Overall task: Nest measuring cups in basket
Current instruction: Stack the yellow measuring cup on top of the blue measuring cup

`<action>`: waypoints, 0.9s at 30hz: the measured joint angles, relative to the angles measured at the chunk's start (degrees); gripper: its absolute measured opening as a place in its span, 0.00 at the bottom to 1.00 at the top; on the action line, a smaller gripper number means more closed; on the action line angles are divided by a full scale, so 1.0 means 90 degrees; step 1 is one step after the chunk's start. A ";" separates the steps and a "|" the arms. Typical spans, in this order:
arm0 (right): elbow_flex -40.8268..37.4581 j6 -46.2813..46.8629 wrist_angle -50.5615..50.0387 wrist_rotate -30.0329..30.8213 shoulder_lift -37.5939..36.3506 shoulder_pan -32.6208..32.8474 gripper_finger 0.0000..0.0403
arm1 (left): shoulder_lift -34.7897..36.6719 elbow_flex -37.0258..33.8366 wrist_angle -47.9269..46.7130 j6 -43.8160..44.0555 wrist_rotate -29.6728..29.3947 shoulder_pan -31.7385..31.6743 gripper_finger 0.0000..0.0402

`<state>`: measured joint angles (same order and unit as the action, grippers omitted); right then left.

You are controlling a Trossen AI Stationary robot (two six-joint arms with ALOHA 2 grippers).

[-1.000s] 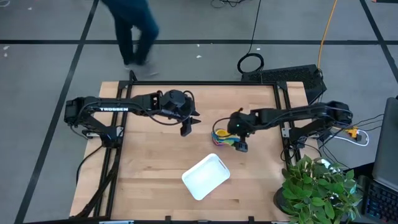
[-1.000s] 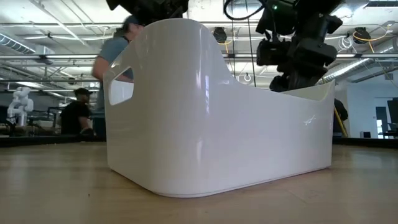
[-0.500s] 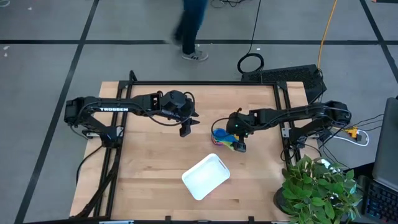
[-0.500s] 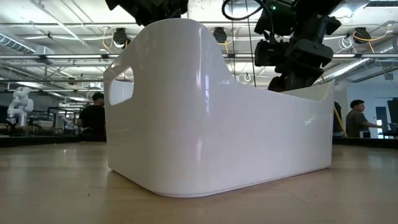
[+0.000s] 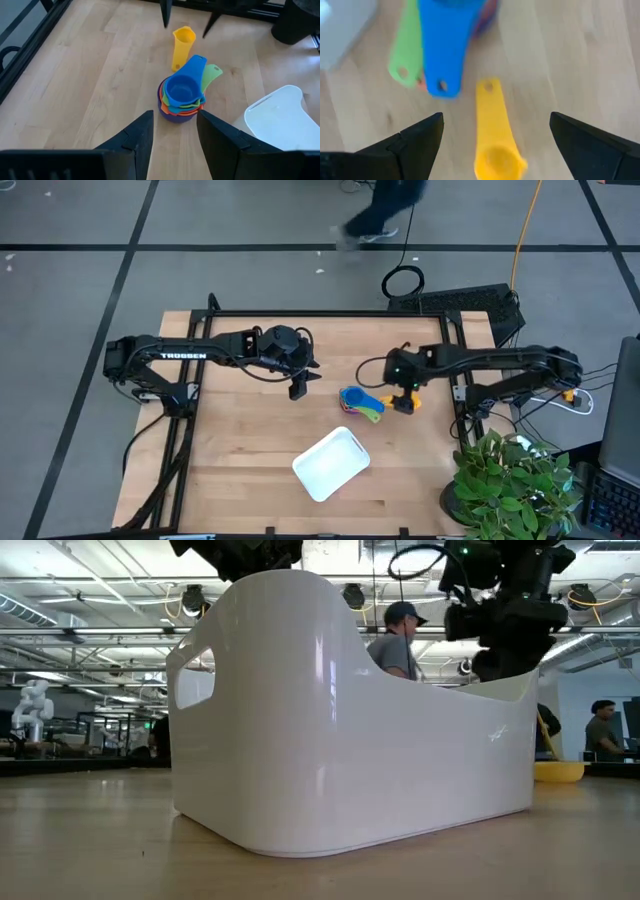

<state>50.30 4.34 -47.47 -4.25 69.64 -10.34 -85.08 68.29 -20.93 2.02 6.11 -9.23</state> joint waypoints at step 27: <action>-0.0884 -0.0057 -0.0677 -0.0325 0.0940 -0.1288 0.42 | 0.0000 0.0000 0.0000 -0.0051 -0.0005 0.0106 0.38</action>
<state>42.35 3.82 -53.56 -7.17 78.10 -21.93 -85.08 68.29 -20.93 1.57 6.07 -8.28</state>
